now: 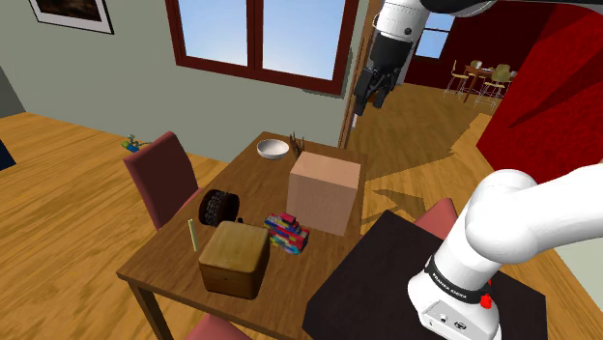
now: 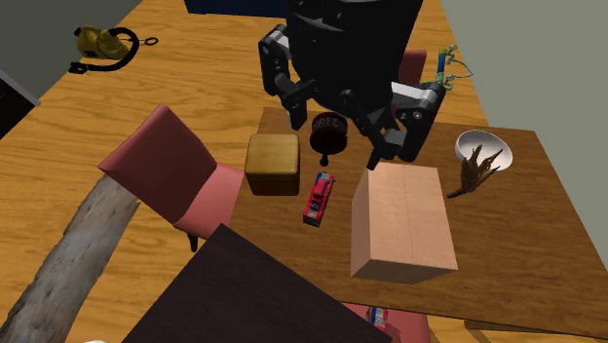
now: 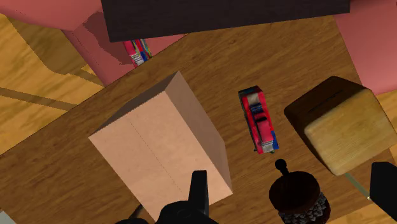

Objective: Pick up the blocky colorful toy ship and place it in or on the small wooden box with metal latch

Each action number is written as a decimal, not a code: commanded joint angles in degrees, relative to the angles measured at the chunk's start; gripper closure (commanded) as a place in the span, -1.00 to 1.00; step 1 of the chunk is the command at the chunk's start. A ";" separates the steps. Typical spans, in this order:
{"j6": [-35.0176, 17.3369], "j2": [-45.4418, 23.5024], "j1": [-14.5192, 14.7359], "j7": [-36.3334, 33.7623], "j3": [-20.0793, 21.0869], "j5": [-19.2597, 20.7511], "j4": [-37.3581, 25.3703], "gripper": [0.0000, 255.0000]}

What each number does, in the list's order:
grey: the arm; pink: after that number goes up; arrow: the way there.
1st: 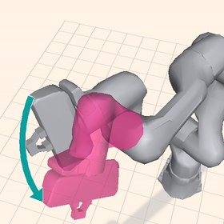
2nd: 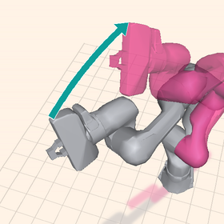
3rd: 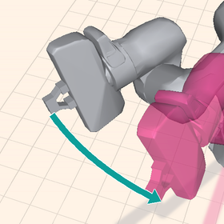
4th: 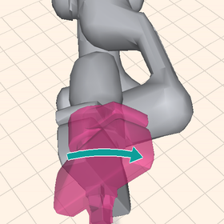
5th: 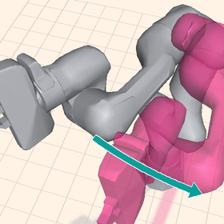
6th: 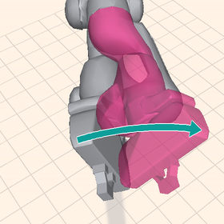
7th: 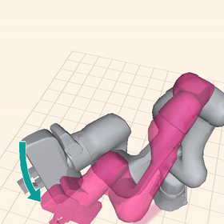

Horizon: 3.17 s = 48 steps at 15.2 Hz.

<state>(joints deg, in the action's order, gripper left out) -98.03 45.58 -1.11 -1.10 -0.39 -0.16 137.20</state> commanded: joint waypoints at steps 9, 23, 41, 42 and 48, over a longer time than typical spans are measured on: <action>-14.85 -9.35 1.45 0.55 1.68 -0.11 7.39 -1.00; -40.55 -36.80 2.94 -0.15 4.89 2.11 9.03 -1.00; -58.89 -69.51 5.82 -6.00 3.78 11.71 -2.00 -1.00; -59.53 -70.31 5.93 -6.17 3.58 11.93 -2.17 -1.00; -60.52 -71.58 6.12 -6.42 3.26 12.25 -2.46 -1.00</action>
<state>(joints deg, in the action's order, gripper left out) -158.52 -25.97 5.00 -7.50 2.88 12.08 134.75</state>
